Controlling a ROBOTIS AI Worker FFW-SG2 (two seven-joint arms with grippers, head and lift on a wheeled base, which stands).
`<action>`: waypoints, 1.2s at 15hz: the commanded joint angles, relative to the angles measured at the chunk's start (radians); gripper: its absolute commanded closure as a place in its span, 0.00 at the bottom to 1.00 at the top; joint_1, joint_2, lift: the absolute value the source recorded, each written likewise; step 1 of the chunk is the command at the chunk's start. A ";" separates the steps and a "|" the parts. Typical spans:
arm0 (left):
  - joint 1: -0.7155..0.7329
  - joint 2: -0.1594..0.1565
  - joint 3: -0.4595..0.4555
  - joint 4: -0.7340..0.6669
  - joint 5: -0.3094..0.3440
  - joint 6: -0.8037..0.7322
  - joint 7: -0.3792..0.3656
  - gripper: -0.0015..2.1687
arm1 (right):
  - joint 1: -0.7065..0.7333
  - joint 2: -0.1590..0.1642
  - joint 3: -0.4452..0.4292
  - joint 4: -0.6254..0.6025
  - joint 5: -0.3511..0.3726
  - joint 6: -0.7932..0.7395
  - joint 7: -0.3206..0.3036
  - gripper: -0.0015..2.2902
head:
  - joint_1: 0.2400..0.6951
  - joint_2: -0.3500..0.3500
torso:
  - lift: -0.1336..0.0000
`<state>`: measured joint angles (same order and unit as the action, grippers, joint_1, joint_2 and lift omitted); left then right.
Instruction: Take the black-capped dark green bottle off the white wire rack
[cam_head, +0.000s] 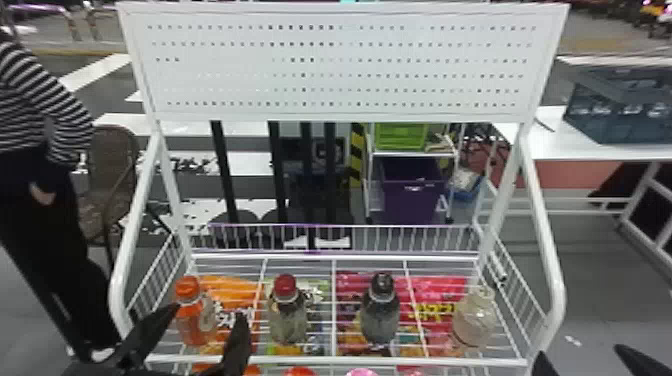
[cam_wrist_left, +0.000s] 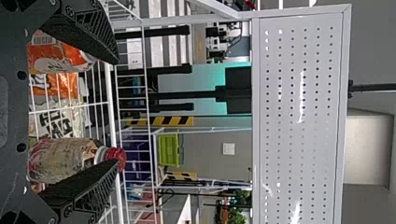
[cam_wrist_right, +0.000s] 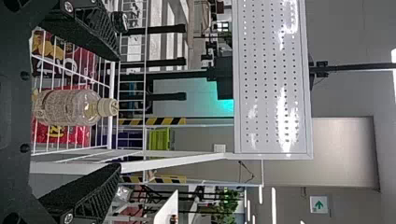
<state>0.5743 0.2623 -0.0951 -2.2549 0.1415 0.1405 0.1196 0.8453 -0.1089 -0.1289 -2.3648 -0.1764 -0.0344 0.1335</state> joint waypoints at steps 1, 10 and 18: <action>0.001 0.000 0.000 0.000 0.000 0.000 0.000 0.07 | 0.000 0.000 0.000 0.001 -0.002 0.000 0.000 0.04 | 0.57 0.50 | 1.00; 0.001 0.000 0.000 -0.003 0.000 0.000 0.000 0.07 | 0.001 0.000 0.002 -0.001 0.000 0.000 0.000 0.04 | 0.57 0.50 | 1.00; 0.004 0.002 0.000 -0.011 0.000 0.000 0.000 0.07 | -0.178 -0.009 0.124 0.340 0.046 -0.104 0.009 0.04 | 0.57 0.50 | 1.00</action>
<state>0.5763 0.2628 -0.0968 -2.2639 0.1418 0.1405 0.1196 0.7180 -0.1131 -0.0370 -2.1070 -0.1368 -0.1217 0.1433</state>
